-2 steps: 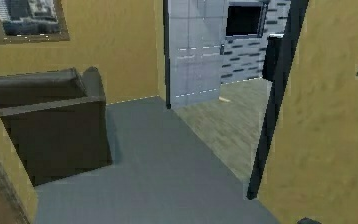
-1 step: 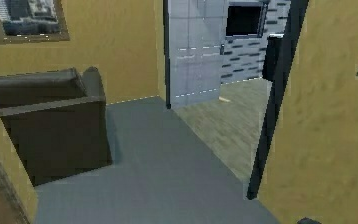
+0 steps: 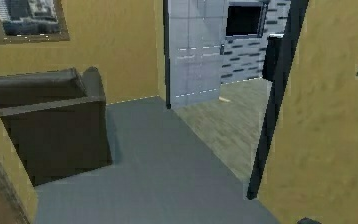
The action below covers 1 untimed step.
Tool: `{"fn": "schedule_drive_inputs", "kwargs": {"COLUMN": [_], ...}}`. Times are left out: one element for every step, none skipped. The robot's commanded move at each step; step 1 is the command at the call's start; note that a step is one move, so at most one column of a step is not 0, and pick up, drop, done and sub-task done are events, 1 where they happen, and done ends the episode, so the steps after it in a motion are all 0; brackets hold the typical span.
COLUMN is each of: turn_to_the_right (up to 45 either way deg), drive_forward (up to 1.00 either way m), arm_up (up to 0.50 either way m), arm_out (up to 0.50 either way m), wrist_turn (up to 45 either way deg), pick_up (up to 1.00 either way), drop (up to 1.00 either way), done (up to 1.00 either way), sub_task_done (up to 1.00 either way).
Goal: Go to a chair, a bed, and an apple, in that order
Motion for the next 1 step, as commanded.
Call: {"fn": "schedule_drive_inputs", "kwargs": {"turn_to_the_right": [45.0], "drive_forward": [0.0], "arm_up": [0.0], "arm_out": [0.0], "wrist_turn": [0.0], "pick_up": [0.0], "drop": [0.0], "done": [0.0], "sub_task_done": [0.0]}}
